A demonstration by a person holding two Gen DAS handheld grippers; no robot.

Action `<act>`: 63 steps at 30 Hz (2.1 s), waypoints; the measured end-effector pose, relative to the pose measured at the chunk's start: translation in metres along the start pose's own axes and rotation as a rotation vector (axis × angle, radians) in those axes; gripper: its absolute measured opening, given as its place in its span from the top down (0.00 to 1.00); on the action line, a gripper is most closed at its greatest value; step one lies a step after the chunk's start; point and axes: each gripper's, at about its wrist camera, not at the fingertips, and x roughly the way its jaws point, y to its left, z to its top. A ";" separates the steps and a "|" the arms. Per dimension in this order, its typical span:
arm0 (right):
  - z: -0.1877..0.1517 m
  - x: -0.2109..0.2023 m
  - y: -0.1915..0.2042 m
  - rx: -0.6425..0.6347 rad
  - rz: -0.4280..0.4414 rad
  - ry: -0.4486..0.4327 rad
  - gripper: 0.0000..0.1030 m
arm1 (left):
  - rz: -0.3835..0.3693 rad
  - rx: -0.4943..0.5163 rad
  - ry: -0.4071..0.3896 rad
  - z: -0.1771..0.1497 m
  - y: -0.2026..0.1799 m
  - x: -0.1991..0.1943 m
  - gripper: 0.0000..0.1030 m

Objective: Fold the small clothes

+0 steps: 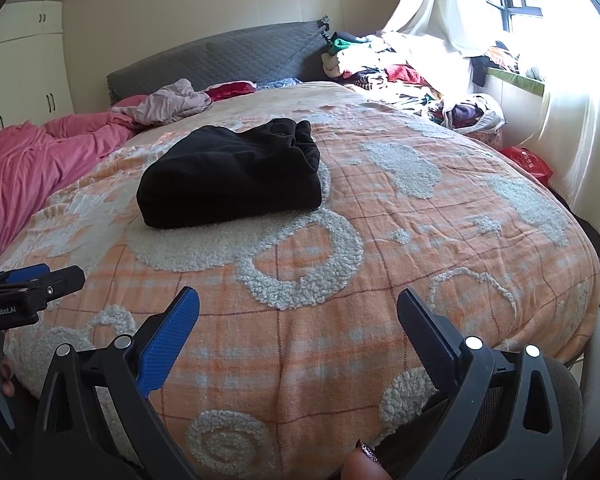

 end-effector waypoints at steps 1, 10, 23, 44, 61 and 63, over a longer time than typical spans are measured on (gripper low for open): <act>0.000 0.000 0.001 -0.001 -0.001 0.000 0.04 | -0.002 0.000 0.000 0.000 0.000 0.000 0.09; 0.000 0.001 0.002 -0.006 -0.019 -0.001 0.04 | 0.000 0.002 0.003 0.000 -0.001 -0.001 0.09; 0.000 -0.001 0.001 0.000 -0.027 -0.002 0.04 | 0.006 -0.009 0.009 0.000 0.004 -0.001 0.09; 0.000 -0.001 0.000 0.003 -0.034 -0.004 0.04 | 0.027 -0.018 0.015 -0.001 0.008 -0.001 0.09; 0.020 -0.062 -0.101 0.271 -0.284 -0.147 0.04 | 0.106 -0.215 0.023 0.012 0.104 -0.001 0.09; 0.018 -0.080 -0.162 0.396 -0.448 -0.133 0.04 | 0.236 -0.305 0.013 0.021 0.172 -0.006 0.09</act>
